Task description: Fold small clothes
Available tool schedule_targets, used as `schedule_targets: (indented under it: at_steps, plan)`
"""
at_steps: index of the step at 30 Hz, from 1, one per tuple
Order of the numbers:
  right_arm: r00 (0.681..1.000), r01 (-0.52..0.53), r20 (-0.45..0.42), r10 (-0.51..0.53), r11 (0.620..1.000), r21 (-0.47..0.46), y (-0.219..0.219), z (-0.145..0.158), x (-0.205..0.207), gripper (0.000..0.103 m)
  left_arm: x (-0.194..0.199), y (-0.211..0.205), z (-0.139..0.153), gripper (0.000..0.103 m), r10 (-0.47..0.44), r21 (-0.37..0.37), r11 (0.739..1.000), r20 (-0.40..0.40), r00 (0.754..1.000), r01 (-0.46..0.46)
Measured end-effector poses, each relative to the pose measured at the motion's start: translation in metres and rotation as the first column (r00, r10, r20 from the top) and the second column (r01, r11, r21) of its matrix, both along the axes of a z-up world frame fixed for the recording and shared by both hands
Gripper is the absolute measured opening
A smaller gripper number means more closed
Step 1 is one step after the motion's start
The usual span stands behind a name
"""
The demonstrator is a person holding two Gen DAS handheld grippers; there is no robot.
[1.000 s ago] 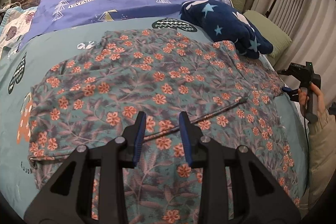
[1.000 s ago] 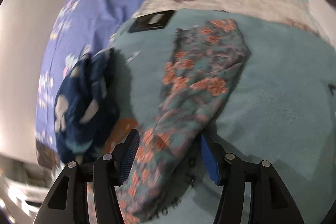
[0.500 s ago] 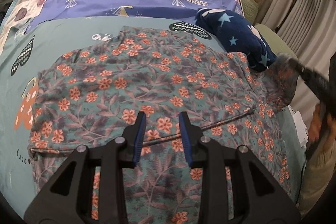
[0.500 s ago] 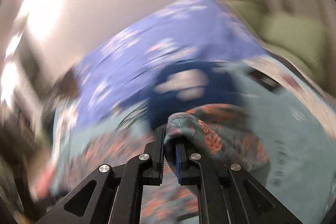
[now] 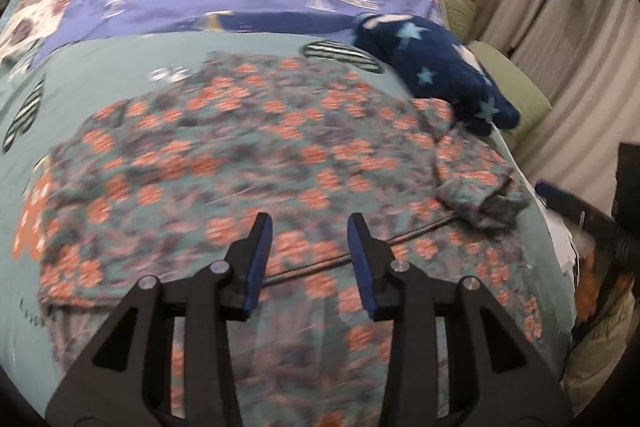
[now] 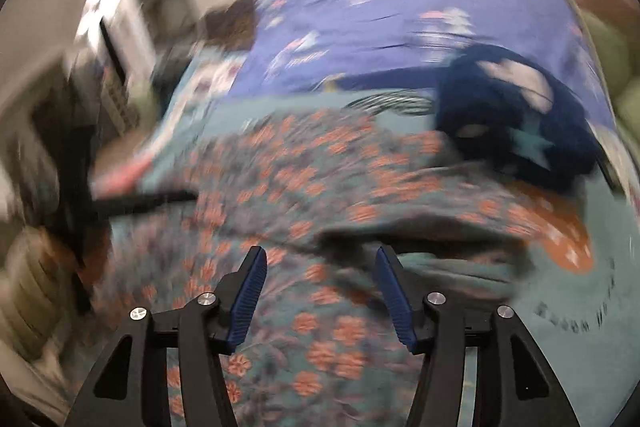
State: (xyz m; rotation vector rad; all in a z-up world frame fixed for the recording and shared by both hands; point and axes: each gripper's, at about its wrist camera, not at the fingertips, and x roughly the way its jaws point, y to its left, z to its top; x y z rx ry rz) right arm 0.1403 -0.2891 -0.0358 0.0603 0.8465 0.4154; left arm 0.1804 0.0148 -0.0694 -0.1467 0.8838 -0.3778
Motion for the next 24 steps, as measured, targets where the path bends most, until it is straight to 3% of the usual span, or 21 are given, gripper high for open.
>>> schedule_targets:
  at_steps: [3, 6, 8, 12, 13, 14, 15, 16, 18, 21, 22, 24]
  plan:
    - [0.978, 0.208, -0.019, -0.207, 0.975, 0.076, -0.053, 0.008, 0.009, 0.063, 0.006, -0.039, 0.01, 0.041, -0.108, 0.013, 0.994, 0.031, 0.994, 0.107]
    - [0.924, 0.381, -0.049, -0.38, 0.924, 0.016, -0.088, 0.005, 0.016, 0.063, 0.011, -0.087, 0.019, 0.048, -0.233, 0.033, 0.972, 0.069, 0.97, 0.231]
    - [0.902, 0.426, -0.062, -0.427, 0.904, -0.026, -0.1, 0.0, 0.015, 0.063, 0.013, -0.124, 0.02, 0.056, -0.319, 0.061, 0.947, 0.084, 0.944, 0.315]
    - [0.898, 0.423, -0.103, -0.428, 0.904, -0.07, -0.104, -0.01, 0.016, 0.063, 0.024, -0.186, 0.009, 0.056, -0.4, 0.166, 0.908, 0.08, 0.913, 0.384]
    - [0.897, 0.422, -0.111, -0.428, 0.904, -0.076, -0.102, -0.014, 0.017, 0.063, 0.028, -0.198, 0.004, 0.04, -0.413, 0.188, 0.899, 0.07, 0.908, 0.395]
    - [0.897, 0.42, -0.118, -0.427, 0.904, -0.075, -0.104, -0.015, 0.012, 0.063, 0.032, -0.207, 0.0, 0.004, -0.422, 0.215, 0.891, 0.061, 0.905, 0.401]
    - [0.897, 0.419, -0.121, -0.425, 0.905, -0.073, -0.104, -0.016, 0.012, 0.063, 0.036, -0.208, -0.001, 0.004, -0.411, 0.225, 0.892, 0.043, 0.911, 0.392]
    - [0.897, 0.418, -0.123, -0.424, 0.906, -0.072, -0.105, -0.016, 0.01, 0.063, 0.039, -0.201, 0.002, 0.003, -0.386, 0.187, 0.909, 0.049, 0.921, 0.372]
    - [0.901, 0.412, -0.117, -0.418, 0.908, -0.074, -0.102, -0.016, 0.006, 0.063, 0.043, -0.17, 0.015, 0.003, -0.352, 0.003, 0.936, 0.059, 0.934, 0.353]
    - [0.914, 0.389, -0.098, -0.395, 0.918, -0.072, -0.097, -0.01, -0.001, 0.064, 0.039, -0.094, 0.033, 0.004, -0.279, -0.257, 0.921, 0.089, 0.956, 0.292]
    - [0.918, 0.379, -0.092, -0.385, 0.923, -0.07, -0.095, -0.009, -0.002, 0.064, 0.038, -0.066, 0.034, 0.004, -0.248, -0.306, 0.914, 0.096, 0.964, 0.266]
    - [0.931, 0.351, -0.08, -0.355, 0.934, -0.065, -0.089, -0.005, -0.003, 0.065, 0.028, -0.009, 0.029, 0.006, -0.134, -0.301, 0.94, 0.108, 0.985, 0.161]
